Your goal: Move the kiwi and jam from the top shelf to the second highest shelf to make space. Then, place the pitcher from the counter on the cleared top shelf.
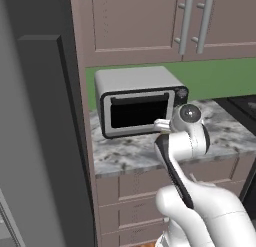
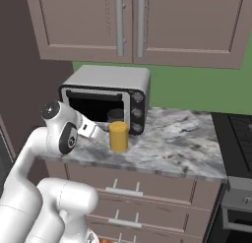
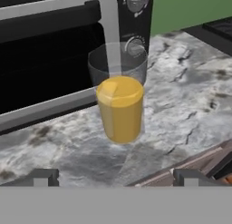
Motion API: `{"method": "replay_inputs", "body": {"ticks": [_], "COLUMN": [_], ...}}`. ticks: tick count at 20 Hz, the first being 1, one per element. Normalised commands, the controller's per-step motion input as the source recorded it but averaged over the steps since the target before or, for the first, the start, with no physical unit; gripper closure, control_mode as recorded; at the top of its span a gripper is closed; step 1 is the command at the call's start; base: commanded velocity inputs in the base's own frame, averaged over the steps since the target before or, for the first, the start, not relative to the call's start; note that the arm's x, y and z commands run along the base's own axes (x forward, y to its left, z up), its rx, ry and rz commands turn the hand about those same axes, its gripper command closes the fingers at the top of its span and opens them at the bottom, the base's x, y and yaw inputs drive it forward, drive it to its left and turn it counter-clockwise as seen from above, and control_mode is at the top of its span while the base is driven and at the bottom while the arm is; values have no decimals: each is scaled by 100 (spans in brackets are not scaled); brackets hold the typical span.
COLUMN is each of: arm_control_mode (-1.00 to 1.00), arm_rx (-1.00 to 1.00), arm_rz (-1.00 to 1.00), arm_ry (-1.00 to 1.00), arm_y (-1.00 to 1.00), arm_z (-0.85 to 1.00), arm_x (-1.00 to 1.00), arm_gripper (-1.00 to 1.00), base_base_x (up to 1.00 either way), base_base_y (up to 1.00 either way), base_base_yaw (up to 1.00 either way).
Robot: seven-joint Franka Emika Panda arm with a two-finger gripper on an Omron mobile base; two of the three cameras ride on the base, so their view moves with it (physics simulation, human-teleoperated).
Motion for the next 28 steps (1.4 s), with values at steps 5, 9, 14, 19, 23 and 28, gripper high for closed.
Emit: {"method": "replay_inputs", "body": {"ticks": [5,9,14,19,23,28], "arm_control_mode": [-100,-100,-100,-100,-100,-100], "arm_rx": [0,0,-1,-2,0,0], "arm_rz": [-3,-1,0,-2,-4,-6], "arm_ry": [0,0,0,0,0,0], "arm_y": [0,0,-2,-8,-18,-17], "arm_z": [-25,-24,-23,-17,-11,-5], "arm_x": [35,28,19,13,14,18], "arm_gripper": [-100,-100,-100,-100,-100,-100], "base_base_x": [0,0,0,0,0,0], "base_base_y": [0,0,0,0,0,0], "base_base_yaw": [0,0,0,0,0,0]}}
